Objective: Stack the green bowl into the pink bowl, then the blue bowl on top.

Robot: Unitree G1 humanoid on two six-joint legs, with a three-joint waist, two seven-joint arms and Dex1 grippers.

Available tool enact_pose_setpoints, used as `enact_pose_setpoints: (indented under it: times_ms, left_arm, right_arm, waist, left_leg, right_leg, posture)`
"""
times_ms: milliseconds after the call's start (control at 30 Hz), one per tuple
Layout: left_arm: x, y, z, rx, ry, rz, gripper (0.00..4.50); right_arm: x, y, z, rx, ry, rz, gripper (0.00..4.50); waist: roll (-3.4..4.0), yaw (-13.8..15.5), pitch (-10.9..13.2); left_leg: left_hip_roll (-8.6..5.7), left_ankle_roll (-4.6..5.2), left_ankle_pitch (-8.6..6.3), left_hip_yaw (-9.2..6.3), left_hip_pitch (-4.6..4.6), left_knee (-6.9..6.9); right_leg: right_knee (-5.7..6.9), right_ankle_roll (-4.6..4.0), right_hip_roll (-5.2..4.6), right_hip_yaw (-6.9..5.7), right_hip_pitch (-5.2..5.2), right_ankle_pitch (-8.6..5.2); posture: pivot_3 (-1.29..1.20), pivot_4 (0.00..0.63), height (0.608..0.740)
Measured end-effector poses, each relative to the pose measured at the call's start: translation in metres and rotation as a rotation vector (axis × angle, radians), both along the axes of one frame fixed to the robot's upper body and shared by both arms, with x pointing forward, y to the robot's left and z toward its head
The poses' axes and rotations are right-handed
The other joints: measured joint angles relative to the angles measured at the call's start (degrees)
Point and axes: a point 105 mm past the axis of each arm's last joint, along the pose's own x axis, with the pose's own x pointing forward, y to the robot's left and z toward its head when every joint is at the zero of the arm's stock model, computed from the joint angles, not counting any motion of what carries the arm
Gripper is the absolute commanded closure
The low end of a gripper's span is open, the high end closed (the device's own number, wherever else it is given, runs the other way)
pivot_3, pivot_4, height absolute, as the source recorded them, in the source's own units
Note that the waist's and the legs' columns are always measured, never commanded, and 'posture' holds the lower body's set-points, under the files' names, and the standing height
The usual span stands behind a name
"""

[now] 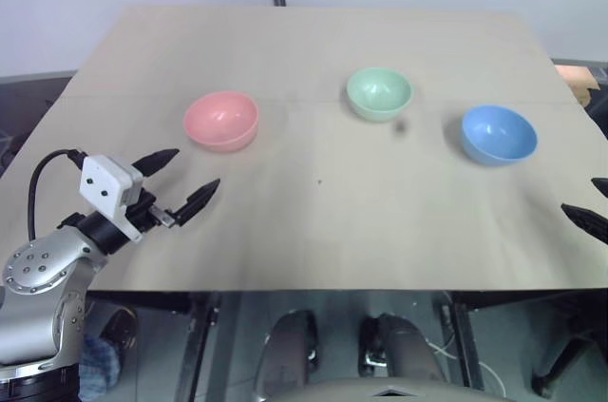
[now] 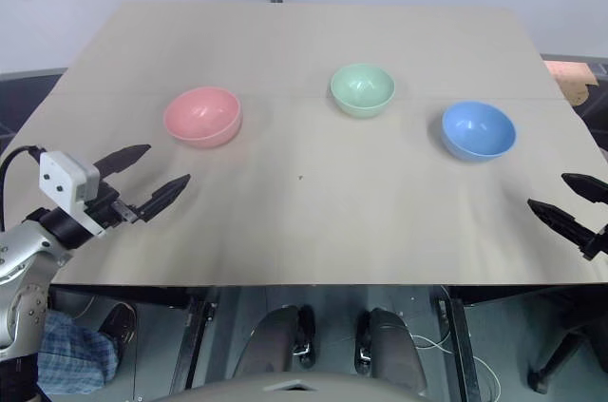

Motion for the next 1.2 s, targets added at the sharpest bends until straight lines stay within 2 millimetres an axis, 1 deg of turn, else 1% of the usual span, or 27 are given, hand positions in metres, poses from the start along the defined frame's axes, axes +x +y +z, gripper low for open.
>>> enact_pose_setpoints:
  times_ms: [233, 600, 833, 900, 967, 1033, 1100, 1133, 1200]
  left_arm:
    - [0.002, 0.004, -0.003, -0.003, 0.009, 0.019, 0.06]
    - [0.003, 0.005, -0.002, -0.003, 0.002, 0.021, 0.06]
    - [0.007, 0.006, -0.004, 0.012, 0.016, 0.029, 0.06]
    - [0.012, 0.008, -0.008, 0.033, 0.043, 0.046, 0.06]
    - [0.018, 0.009, -0.013, 0.043, 0.060, 0.057, 0.06]
    - [0.022, 0.010, -0.015, 0.047, 0.074, 0.067, 0.06]
    - [0.028, 0.012, -0.019, 0.051, 0.100, 0.081, 0.06]
    - [0.033, 0.012, -0.022, 0.087, 0.115, 0.084, 0.06]
    - [0.040, 0.010, -0.025, 0.143, 0.123, 0.078, 0.06]
  right_arm:
    - [0.000, 0.000, 0.000, -0.003, -0.005, 0.002, 0.02]
    - [0.000, 0.001, 0.000, -0.004, -0.007, 0.011, 0.02]
    - [0.000, 0.005, -0.002, -0.004, 0.002, 0.039, 0.02]
    - [-0.002, 0.012, -0.002, -0.006, 0.007, 0.077, 0.02]
    - [-0.003, 0.027, 0.001, -0.011, 0.004, 0.148, 0.02]
    - [-0.003, 0.037, 0.004, -0.012, -0.004, 0.187, 0.02]
    - [-0.003, 0.051, 0.008, -0.008, -0.014, 0.237, 0.02]
    - [-0.003, 0.062, 0.010, -0.002, -0.023, 0.272, 0.02]
    - [-0.001, 0.079, 0.015, 0.010, -0.046, 0.319, 0.02]
  waist:
    - [0.00, 0.0, 0.0]
    - [0.00, 0.0, 0.0]
    - [0.00, 0.0, 0.0]
    - [0.01, 0.0, 0.0]
    - [0.01, 0.0, 0.0]
    - [0.01, 0.0, 0.0]
    - [0.00, 0.0, 0.0]
    - [0.00, 0.0, 0.0]
    - [0.00, 0.0, 0.0]
  left_leg:
    - [0.00, 0.00, 0.00, 0.00, 0.00, 0.00]
    - [0.00, 0.00, 0.00, 0.00, 0.00, 0.00]
    - [0.00, 0.00, 0.00, 0.00, 0.01, 0.00]
    - [0.00, 0.00, 0.00, 0.00, 0.02, -0.01]
    - [0.01, 0.00, 0.00, 0.00, 0.02, -0.01]
    - [0.01, 0.00, 0.00, 0.00, 0.02, -0.01]
    - [0.02, 0.00, 0.00, 0.00, 0.02, -0.01]
    - [0.01, 0.00, 0.00, 0.00, 0.02, -0.01]
    - [0.01, 0.00, 0.00, 0.00, 0.02, -0.01]
  right_leg:
    - [0.00, 0.00, 0.00, 0.00, 0.00, 0.00]
    - [0.00, 0.00, 0.00, 0.00, 0.00, 0.00]
    - [0.00, 0.00, 0.00, 0.00, 0.01, 0.00]
    - [0.00, 0.00, 0.00, 0.00, 0.00, 0.00]
    - [0.01, 0.00, 0.00, 0.00, 0.00, 0.00]
    - [0.00, 0.00, 0.00, 0.01, 0.01, 0.00]
    - [0.00, 0.00, 0.00, 0.00, 0.00, 0.00]
    - [0.01, 0.00, 0.00, 0.00, 0.01, 0.00]
    - [0.01, 0.00, 0.00, 0.00, 0.00, 0.00]
  posture:
    - [0.00, 0.150, 0.740]
    - [0.00, 0.150, 0.740]
    - [0.00, 0.150, 0.740]
    - [0.00, 0.150, 0.740]
    - [0.00, 0.150, 0.740]
    - [0.00, 0.150, 0.740]
    - [0.00, 0.150, 0.740]
    - [0.00, 0.150, 0.740]
    - [0.00, 0.150, 0.740]
